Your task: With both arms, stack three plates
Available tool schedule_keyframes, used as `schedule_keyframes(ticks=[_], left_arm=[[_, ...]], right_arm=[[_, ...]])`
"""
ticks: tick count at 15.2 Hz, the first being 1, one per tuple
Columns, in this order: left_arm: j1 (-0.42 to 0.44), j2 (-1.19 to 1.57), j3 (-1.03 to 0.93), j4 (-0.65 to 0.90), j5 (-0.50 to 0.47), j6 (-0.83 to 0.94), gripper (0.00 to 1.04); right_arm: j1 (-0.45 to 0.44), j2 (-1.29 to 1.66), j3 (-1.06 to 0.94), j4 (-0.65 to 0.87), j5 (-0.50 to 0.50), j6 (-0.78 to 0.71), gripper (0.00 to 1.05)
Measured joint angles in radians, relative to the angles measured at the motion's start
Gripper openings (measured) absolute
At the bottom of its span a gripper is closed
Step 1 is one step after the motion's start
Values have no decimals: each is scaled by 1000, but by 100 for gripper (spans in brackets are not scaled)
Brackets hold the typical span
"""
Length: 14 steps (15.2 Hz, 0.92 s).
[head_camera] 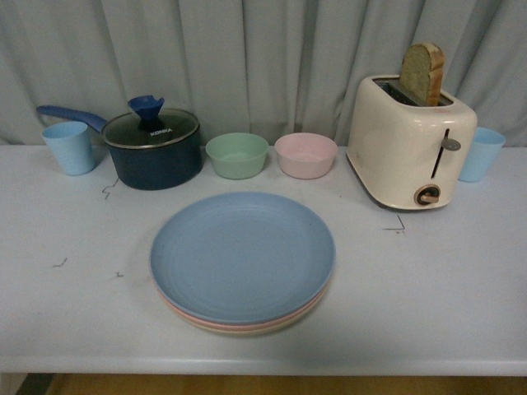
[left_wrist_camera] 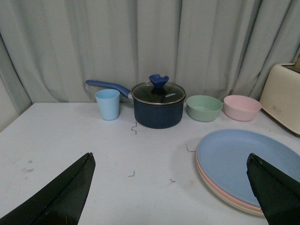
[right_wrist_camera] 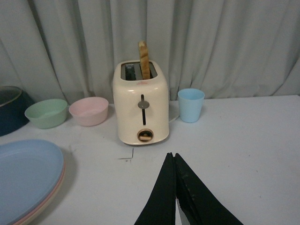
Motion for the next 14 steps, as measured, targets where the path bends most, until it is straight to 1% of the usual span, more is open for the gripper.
schedule_keyframes(ticks=[12,14], left_arm=[[0,0,0,0,0,0,98],[0,0,0,0,0,0,98]], right_arm=[[0,-517,-33,-460,0,0,2],[0,-571,-33,-512,0,0,2]])
